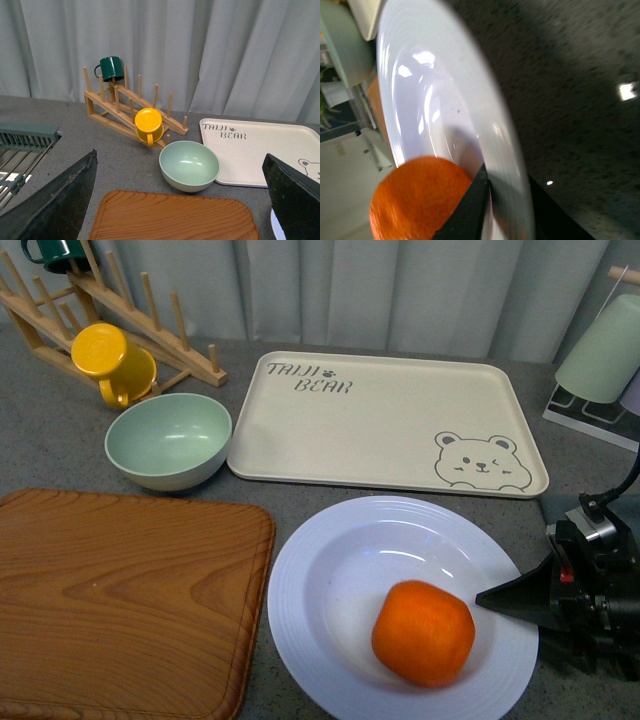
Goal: Place orange and plate with both arms
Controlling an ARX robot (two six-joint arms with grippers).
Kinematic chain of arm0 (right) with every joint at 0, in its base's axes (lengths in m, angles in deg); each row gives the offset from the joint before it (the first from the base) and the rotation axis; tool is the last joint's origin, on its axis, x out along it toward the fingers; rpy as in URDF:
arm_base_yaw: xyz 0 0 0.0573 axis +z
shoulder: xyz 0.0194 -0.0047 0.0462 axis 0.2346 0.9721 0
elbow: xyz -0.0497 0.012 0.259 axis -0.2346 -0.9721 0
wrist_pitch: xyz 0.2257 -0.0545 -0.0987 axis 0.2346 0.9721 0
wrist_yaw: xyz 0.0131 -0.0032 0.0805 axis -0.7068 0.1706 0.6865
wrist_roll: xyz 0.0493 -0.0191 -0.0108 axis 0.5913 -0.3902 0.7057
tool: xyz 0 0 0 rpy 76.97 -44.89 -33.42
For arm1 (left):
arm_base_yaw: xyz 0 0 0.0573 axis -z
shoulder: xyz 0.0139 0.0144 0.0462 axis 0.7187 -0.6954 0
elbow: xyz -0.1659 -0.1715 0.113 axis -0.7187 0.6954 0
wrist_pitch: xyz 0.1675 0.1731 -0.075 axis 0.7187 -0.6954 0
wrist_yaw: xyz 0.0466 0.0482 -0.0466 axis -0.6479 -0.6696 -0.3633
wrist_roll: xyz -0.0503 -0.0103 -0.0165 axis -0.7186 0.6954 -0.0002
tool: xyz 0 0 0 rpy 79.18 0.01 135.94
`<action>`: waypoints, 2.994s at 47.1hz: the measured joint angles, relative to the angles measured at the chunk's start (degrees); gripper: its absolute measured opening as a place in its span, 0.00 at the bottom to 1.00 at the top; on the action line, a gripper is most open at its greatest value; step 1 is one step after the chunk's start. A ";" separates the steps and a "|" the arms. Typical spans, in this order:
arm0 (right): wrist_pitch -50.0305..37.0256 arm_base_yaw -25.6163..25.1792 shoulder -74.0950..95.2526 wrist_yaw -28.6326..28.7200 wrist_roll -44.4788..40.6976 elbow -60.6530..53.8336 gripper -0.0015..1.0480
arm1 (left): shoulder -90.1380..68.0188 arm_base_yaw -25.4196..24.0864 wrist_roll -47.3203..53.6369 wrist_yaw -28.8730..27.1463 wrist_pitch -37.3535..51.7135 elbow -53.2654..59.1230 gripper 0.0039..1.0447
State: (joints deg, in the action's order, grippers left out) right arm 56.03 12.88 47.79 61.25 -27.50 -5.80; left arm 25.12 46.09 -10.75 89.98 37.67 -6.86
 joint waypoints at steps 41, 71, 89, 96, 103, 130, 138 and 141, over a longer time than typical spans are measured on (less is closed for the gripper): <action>-10.67 -2.23 -3.10 1.68 1.68 -3.48 0.03 | 0.00 0.00 0.00 0.00 0.00 0.00 0.94; -26.10 -1.60 -5.05 -3.61 19.52 5.62 0.03 | 0.00 0.00 0.00 0.00 0.00 0.00 0.94; -20.20 2.54 6.51 -9.84 25.62 23.76 0.03 | 0.00 0.00 0.00 0.00 0.00 0.00 0.94; -14.99 5.22 12.35 -12.15 26.86 33.51 0.03 | 0.00 0.00 0.00 0.00 0.00 0.00 0.94; -10.95 6.97 16.00 -14.10 27.26 38.56 0.03 | 0.00 0.00 0.00 0.00 0.00 0.00 0.94; -1.68 6.82 19.34 -16.68 21.53 44.00 0.43 | 0.00 0.00 0.00 0.00 0.00 0.00 0.94; 1.79 6.86 17.33 -22.05 10.21 43.60 0.74 | 0.00 0.00 0.00 0.00 0.00 0.00 0.94; 2.03 7.08 16.17 -25.24 3.54 42.80 0.84 | 0.00 0.00 0.00 0.00 0.00 0.00 0.94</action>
State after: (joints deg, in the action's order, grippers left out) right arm 58.07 19.96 63.96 36.01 -23.95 36.99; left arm 25.12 46.09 -10.75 89.98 37.67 -6.86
